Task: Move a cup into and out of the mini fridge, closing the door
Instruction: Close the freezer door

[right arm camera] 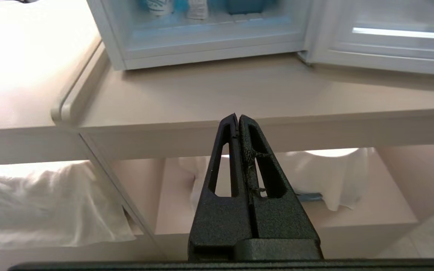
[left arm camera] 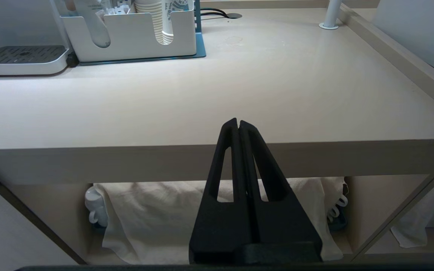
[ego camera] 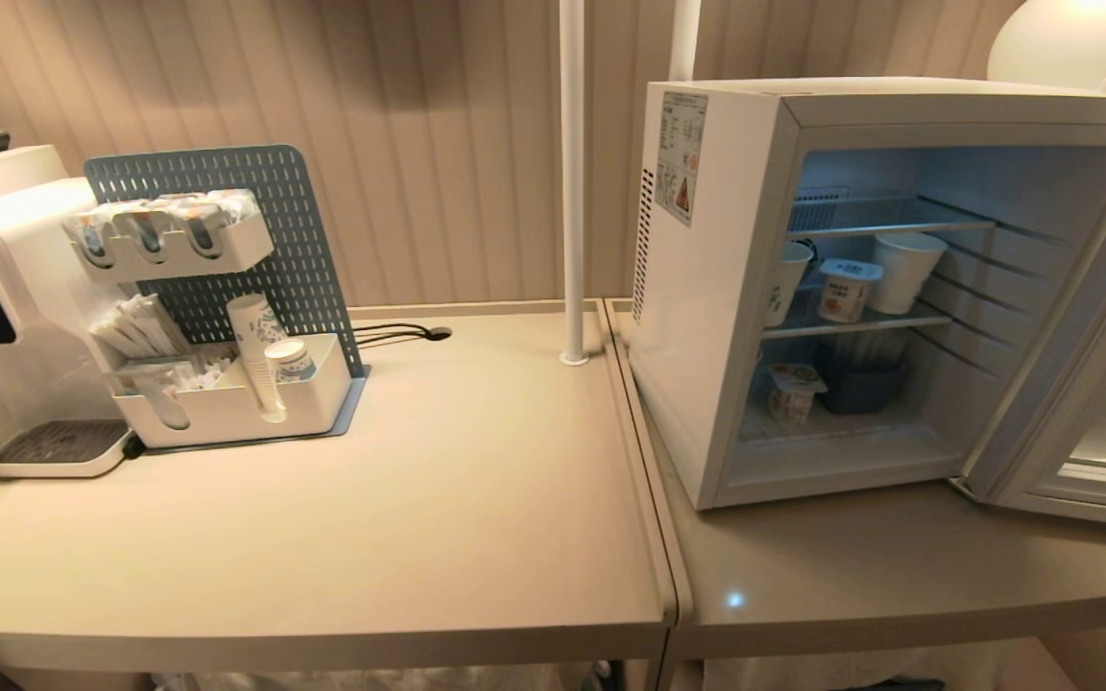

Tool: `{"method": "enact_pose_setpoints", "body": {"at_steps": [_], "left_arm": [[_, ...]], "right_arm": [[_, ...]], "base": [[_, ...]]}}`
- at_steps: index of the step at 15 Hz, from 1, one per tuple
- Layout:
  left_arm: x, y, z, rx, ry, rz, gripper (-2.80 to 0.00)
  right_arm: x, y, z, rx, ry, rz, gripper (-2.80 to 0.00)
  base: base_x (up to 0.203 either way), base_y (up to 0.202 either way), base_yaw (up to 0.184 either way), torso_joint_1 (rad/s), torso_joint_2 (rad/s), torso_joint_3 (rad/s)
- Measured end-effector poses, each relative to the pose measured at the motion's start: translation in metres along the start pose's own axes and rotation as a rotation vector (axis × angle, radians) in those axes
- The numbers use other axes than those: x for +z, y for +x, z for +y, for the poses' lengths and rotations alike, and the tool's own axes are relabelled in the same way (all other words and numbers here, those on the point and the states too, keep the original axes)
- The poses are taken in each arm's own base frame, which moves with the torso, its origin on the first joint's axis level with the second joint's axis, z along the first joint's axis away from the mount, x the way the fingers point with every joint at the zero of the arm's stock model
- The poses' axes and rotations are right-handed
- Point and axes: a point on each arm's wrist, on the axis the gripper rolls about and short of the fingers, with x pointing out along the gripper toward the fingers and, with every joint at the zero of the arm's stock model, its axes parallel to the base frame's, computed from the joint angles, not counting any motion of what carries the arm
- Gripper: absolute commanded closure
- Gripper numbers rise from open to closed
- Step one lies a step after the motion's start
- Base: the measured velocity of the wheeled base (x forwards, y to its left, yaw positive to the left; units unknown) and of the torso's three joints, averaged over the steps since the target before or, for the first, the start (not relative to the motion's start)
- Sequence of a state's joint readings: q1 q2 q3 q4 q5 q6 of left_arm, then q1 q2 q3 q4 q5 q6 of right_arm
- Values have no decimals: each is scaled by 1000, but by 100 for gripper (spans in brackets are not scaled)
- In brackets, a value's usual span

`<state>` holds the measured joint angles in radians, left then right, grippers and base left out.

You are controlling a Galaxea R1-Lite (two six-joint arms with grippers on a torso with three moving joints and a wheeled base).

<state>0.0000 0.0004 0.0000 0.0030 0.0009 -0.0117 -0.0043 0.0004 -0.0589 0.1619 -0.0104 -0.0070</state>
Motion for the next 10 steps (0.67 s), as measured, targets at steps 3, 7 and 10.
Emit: {"method": "enact_pose_setpoints", "body": {"at_steps": [3,7,10], "left_arm": [[0,0,0,0,1,0,0],[0,0,0,0,1,0,0],[0,0,0,0,2,0,0]], "right_arm": [[1,0,0,2,-1,-6,0],[1,0,0,1,-1,-6,0],[0,0,0,1,0,-5,0]], "base": [[0,0,0,0,0,0],[0,0,0,0,0,0],[-96,0,2,2,1,2]]}}
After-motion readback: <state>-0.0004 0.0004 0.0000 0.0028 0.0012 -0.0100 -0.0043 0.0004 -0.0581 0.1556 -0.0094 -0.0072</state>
